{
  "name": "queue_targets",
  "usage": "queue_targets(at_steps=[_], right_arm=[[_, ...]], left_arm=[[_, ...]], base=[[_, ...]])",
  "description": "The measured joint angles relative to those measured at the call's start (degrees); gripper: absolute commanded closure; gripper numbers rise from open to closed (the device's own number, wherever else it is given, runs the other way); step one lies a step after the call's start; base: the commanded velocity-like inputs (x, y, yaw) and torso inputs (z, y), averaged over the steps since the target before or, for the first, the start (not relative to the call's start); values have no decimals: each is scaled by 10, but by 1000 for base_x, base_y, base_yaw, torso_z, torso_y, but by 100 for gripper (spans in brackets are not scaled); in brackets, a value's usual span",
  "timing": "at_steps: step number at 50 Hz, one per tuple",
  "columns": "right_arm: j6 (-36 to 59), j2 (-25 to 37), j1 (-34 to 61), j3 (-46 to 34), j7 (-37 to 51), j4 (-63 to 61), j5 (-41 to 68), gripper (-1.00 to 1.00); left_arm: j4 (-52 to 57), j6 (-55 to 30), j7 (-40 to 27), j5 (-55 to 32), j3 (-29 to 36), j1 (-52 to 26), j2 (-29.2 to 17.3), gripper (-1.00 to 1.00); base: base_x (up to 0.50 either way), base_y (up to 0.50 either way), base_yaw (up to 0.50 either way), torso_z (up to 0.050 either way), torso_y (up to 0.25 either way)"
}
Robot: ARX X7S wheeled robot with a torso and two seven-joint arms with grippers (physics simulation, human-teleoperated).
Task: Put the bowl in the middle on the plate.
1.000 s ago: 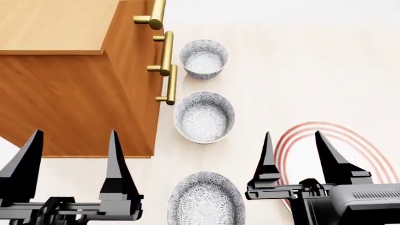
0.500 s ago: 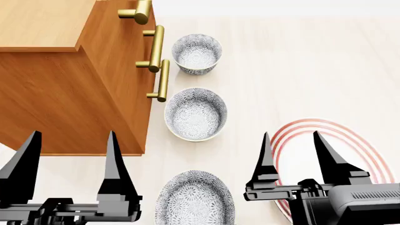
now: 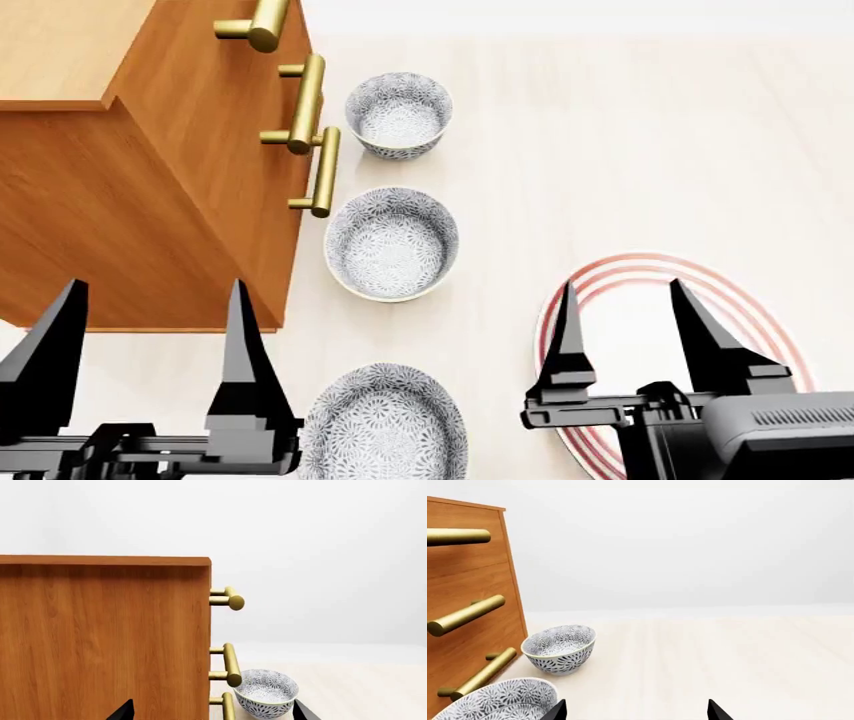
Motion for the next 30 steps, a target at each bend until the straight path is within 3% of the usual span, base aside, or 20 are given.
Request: queue_targets(at_steps=[5, 13, 22, 30], right_arm=[[41, 4, 25, 6, 6, -15, 28, -100], [231, 13, 182, 46, 36, -19, 212, -100], [386, 7, 360, 69, 59, 59, 381, -100], [478, 1, 489, 61, 65, 162, 461, -100]], left_arm=[[-2, 0, -2, -2, 5, -4, -1, -100], [-2, -2, -4, -4, 13, -11, -1, -100], [-7, 3, -4, -12, 16, -16, -4, -100], [-12, 9, -2, -17, 19, -19, -4, -100]], base=[[0, 0, 0, 0, 0], [0, 0, 0, 0, 0], [0, 0, 0, 0, 0], [0, 0, 0, 0, 0]])
